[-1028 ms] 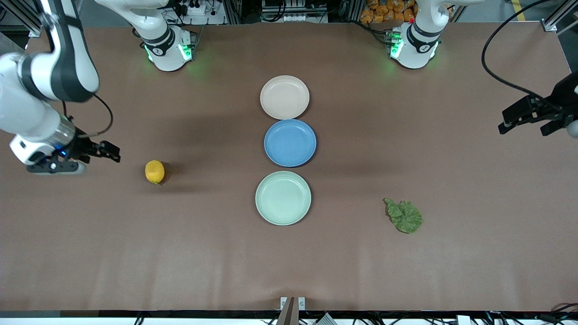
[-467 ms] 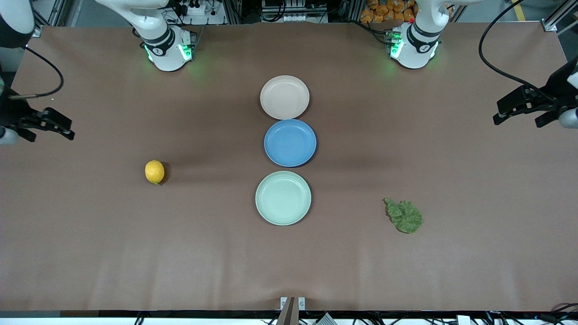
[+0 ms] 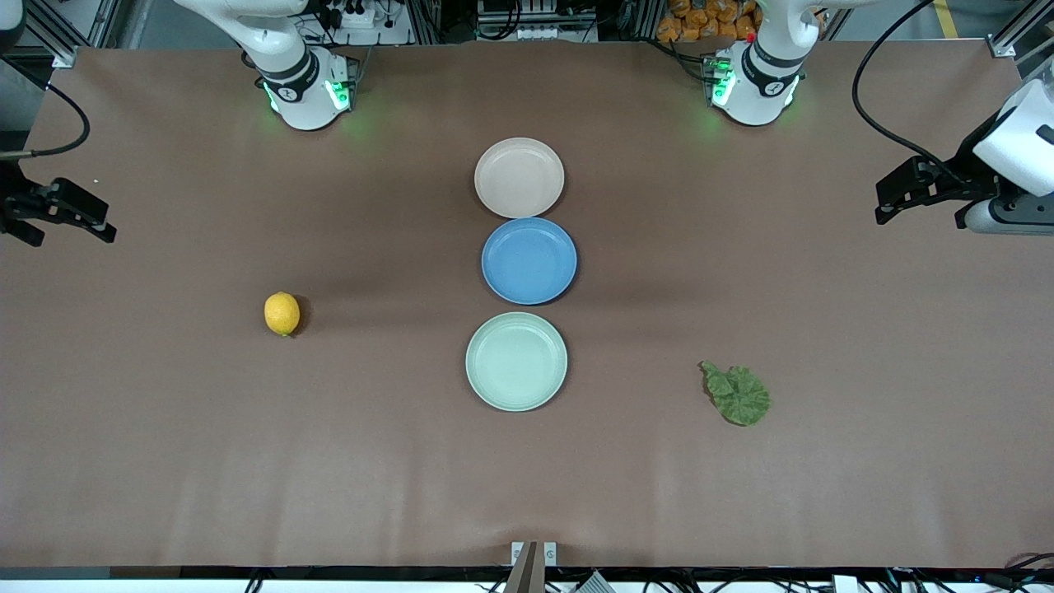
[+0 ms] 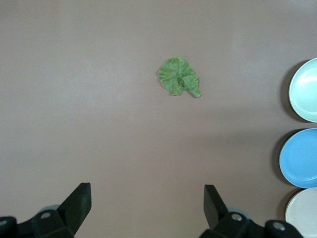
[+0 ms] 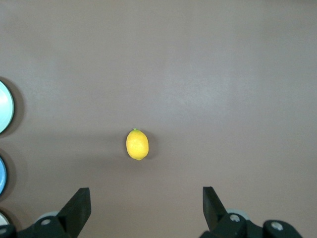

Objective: Pick lemon and lettuce from plates

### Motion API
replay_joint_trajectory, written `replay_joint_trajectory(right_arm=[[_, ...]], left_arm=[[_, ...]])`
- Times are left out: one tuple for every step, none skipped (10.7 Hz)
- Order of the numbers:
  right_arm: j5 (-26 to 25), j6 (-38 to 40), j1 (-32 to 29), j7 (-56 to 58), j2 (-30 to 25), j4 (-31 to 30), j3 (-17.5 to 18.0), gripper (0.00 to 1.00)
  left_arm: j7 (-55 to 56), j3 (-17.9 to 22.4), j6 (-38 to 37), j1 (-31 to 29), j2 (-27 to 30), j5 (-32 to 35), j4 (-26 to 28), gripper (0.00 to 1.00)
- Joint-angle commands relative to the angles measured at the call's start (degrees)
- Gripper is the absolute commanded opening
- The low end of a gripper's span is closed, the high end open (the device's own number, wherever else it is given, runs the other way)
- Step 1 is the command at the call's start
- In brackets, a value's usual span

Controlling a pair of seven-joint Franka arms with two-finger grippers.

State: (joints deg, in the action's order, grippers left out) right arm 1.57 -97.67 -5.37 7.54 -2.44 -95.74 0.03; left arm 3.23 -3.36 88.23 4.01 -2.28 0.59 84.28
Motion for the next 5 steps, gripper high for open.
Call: replay_joint_trajectory(right_arm=[[1.94, 1.51, -1.3, 0.37, 0.42, 1.87, 0.5, 1.0], [1.86, 1.51, -1.74, 0.81, 0.42, 1.87, 0.5, 1.0], [1.86, 1.51, -1.74, 0.9, 0.51, 1.87, 0.5, 1.0], [1.77, 2.64, -1.74, 0.9, 0.51, 1.96, 0.59, 1.0], [1.85, 4.92, -1.74, 0.29, 0.51, 2.04, 0.59, 1.0]], left_arm=[[0.19, -0.95, -0.34, -1.64, 1.4, 1.34, 0.88, 1.0], [0.19, -0.86, -0.34, -1.99, 1.4, 1.26, 0.62, 1.0], [0.46, -0.86, -0.34, -2.08, 1.4, 1.34, 0.36, 1.0], [0.54, -0.86, -0.34, -2.08, 1.4, 1.34, 0.18, 1.0], [0.55, -0.86, -0.34, -2.08, 1.48, 1.34, 0.27, 1.0]])
